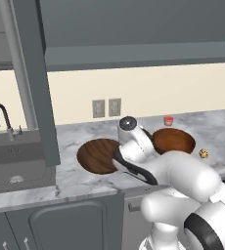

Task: Pick both bowls and place them on the counter. Then place the mango in one bowl and place the cookie dough ball in the other bowl.

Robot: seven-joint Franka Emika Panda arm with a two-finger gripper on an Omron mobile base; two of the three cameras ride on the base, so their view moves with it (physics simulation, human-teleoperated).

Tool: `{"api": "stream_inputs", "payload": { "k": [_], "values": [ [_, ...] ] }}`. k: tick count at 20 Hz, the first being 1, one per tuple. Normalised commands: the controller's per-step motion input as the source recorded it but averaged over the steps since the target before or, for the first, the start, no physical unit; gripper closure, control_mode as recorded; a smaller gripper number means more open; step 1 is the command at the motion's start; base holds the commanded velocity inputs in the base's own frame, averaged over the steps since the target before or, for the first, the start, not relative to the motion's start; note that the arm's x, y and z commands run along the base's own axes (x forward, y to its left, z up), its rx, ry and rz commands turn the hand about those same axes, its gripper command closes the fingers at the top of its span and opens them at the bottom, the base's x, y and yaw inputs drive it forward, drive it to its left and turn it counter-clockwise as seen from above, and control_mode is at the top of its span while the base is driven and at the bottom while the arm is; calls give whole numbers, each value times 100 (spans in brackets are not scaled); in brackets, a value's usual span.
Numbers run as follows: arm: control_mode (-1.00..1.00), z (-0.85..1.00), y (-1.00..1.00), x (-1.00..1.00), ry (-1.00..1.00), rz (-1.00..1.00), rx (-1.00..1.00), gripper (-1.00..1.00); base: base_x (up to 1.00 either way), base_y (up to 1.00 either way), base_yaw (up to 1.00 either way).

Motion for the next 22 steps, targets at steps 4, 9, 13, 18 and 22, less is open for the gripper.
{"api": "stream_inputs", "payload": {
  "k": [4, 9, 13, 18, 22],
  "values": [
    [-100, 4, 60, 38, 10, 0, 1, 100, 0, 0, 0],
    [-100, -7, 16, 19, 11, 0, 2, 100, 0, 0, 0],
    [-100, -37, 2, 5, 16, 0, 4, 100, 0, 0, 0],
    [-100, -45, 5, 7, 15, 0, 4, 100, 0, 0, 0],
    [-100, -27, 8, 5, 5, 0, 3, 100, 0, 0, 0]
  ]
}}
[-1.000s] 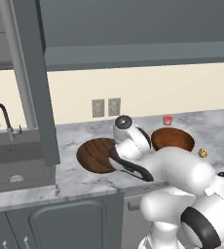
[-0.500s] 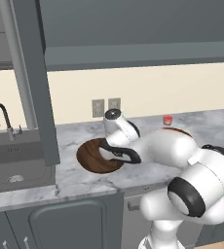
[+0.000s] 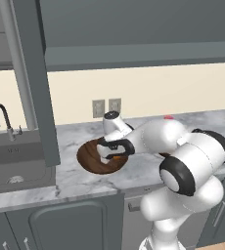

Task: Pick both bowls and place them on the counter. Then place the mango in one bowl and place the cookie dough ball in the other bowl.

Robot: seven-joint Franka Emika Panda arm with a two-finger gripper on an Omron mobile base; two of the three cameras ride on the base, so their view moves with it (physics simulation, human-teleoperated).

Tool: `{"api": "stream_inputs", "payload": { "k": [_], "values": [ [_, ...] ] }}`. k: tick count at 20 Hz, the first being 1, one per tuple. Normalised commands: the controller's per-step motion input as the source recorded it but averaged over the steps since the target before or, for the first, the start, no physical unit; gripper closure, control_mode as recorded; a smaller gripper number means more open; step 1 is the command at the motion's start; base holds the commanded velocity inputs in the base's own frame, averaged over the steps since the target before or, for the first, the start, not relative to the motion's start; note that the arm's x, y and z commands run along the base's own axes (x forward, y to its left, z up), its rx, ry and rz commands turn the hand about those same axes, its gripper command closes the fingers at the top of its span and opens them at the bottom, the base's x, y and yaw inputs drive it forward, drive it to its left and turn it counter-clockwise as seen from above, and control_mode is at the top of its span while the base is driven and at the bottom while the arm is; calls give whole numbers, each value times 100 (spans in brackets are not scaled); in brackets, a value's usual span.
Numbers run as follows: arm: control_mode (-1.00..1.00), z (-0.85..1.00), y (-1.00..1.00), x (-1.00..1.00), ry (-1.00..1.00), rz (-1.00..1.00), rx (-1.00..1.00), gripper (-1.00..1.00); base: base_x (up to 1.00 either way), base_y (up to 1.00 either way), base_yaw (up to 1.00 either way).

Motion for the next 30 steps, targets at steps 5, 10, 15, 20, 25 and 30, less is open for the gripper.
{"api": "stream_inputs", "payload": {
  "k": [5, 10, 15, 20, 25, 30],
  "values": [
    [-100, -24, 20, 0, 2, 0, 0, 100, 0, 0, 0],
    [-100, -26, 19, 0, 3, 1, 0, 100, 0, 0, 0],
    [-100, -7, 2, 0, 0, 0, 1, -100, 0, 0, 0],
    [-100, 5, 0, -15, -3, 0, 5, -100, 0, 0, 0],
    [-100, 43, 0, -25, -16, 0, 1, -100, 0, 0, 0],
    [-100, 74, 0, -22, -20, 0, 0, -100, 0, 0, 0]
  ]
}}
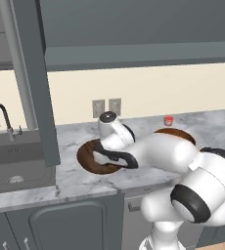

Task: Pick both bowls and place them on the counter. Then place the mango in one bowl and place the cookie dough ball in the other bowl.

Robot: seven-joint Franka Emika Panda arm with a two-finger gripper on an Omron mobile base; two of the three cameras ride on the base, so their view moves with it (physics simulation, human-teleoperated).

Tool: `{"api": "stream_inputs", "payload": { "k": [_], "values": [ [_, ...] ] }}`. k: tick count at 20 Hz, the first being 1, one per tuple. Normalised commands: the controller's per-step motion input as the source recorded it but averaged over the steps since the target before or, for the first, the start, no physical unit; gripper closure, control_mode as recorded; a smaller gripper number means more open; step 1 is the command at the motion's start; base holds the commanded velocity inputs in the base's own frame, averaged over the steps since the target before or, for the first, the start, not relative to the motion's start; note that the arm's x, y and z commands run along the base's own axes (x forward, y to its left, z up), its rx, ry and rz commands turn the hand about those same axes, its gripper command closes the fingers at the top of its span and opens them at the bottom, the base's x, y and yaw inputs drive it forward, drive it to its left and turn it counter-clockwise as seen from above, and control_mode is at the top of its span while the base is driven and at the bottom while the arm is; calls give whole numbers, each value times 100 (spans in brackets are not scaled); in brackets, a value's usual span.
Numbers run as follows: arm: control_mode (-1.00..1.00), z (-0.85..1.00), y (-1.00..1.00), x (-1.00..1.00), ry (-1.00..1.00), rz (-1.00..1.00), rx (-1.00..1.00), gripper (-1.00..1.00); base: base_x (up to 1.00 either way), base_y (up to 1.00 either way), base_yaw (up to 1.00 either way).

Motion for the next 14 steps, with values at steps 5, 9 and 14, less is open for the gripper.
{"api": "stream_inputs", "payload": {
  "k": [5, 9, 14],
  "values": [
    [-100, 23, -22, -32, -12, -7, 4, -100, 0, 0, 0],
    [-100, -6, -63, -35, -7, -10, 9, -100, 0, 0, 0],
    [-100, -11, -84, -44, -6, -15, 11, -100, 0, 0, 0]
  ]
}}
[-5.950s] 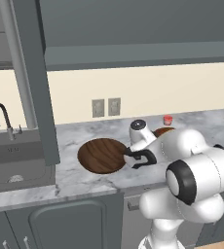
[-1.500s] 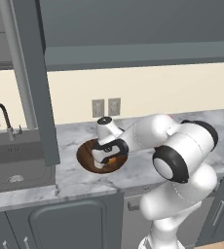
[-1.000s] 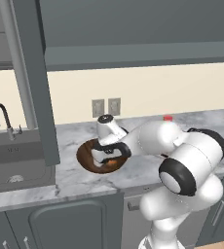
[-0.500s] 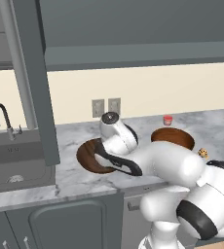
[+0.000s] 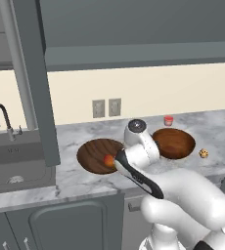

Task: Pick both bowls and place them on the counter. Then place the mango in one bowl and place the cookie dough ball in the other bowl.

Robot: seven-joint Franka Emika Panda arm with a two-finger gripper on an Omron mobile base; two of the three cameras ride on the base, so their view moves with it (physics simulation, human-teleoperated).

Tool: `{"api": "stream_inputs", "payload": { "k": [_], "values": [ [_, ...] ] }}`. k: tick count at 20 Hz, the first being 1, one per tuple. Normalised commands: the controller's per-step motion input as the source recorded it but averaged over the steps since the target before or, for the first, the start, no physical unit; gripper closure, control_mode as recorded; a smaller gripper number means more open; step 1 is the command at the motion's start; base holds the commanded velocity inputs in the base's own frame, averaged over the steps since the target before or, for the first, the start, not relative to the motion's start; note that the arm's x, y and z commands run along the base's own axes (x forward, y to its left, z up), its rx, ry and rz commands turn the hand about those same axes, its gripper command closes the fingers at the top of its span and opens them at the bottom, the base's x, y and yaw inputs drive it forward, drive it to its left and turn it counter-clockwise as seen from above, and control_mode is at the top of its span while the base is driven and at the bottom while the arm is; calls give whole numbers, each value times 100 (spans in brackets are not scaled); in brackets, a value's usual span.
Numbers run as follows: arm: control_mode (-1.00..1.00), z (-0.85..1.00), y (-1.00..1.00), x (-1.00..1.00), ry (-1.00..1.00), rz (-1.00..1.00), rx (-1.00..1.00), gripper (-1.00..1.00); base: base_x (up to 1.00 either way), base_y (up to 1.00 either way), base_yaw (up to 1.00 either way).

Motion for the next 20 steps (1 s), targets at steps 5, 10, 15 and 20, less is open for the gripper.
{"api": "stream_inputs", "payload": {
  "k": [5, 10, 15, 20],
  "values": [
    [-100, -3, -91, -49, -5, -20, 11, -100, 0, 0, 0],
    [-100, 0, -83, -30, -1, -29, 8, -100, 0, 0, 0],
    [-100, 0, -90, -31, 0, -33, 15, -100, 0, 0, 0],
    [-100, 0, -88, -25, 0, -33, 22, -100, 0, 0, 0]
  ]
}}
